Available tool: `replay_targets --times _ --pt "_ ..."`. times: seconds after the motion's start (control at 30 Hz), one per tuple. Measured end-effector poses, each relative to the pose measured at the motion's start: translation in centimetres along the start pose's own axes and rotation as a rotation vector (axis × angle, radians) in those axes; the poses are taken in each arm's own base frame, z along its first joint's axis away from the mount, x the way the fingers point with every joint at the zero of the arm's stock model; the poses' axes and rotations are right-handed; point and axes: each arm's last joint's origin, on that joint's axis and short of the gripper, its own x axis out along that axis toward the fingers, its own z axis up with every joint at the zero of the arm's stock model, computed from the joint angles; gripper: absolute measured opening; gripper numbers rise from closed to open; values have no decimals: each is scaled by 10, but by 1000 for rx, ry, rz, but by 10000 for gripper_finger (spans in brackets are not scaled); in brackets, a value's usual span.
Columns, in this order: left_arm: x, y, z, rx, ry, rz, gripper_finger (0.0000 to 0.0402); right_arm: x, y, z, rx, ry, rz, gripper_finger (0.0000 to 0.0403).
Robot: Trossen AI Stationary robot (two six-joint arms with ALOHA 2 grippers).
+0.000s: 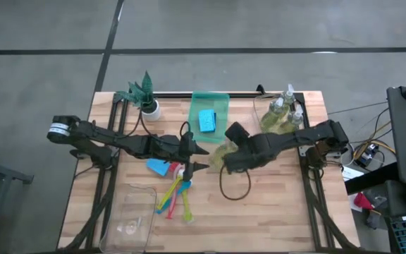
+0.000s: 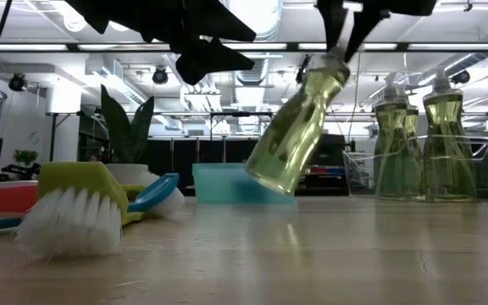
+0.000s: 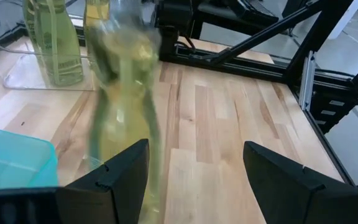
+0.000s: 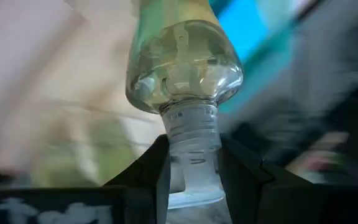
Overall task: Pick & Place Kitchen Sink Supplies
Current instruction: Put the yellow soap dispenser into the top transparent bin
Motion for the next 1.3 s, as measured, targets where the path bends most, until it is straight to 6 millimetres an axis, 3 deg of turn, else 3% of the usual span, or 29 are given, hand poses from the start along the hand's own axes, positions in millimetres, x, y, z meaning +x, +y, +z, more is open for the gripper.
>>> replay_targets --times 0.1,0.2,0.53,0.87,1.3 --pt "0 0 0 -5 4 1 252 -7 5 4 -143 44 -98 105" --pt "0 0 -1 -3 5 1 252 -9 10 10 -206 31 -87 105" --pt "0 0 -1 -5 12 -1 252 10 29 18 -483 184 -145 105" --pt "0 0 -2 -6 17 1 252 26 41 19 -636 339 -232 105" --pt "0 0 -2 -7 17 2 252 9 58 32 -634 262 -290 109"
